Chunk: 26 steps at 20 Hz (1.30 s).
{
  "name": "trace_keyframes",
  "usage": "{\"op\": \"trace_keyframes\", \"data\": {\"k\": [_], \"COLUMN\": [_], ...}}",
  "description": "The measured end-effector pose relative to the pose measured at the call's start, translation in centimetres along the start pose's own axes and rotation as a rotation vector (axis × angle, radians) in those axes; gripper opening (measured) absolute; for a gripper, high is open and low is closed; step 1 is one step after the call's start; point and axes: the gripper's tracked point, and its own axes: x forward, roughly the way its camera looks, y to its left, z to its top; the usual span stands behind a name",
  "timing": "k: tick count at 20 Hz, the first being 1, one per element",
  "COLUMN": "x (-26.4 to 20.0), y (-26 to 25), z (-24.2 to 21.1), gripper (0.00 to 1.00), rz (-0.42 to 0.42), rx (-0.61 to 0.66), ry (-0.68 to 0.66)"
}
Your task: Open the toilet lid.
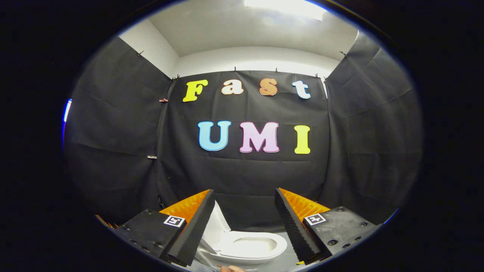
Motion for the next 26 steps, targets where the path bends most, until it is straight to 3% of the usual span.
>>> {"op": "trace_keyframes", "data": {"k": [26], "x": [-1.9], "y": [-0.2], "z": [-0.3], "gripper": [0.99], "rz": [-0.003], "rx": [0.020], "ry": [0.041]}}
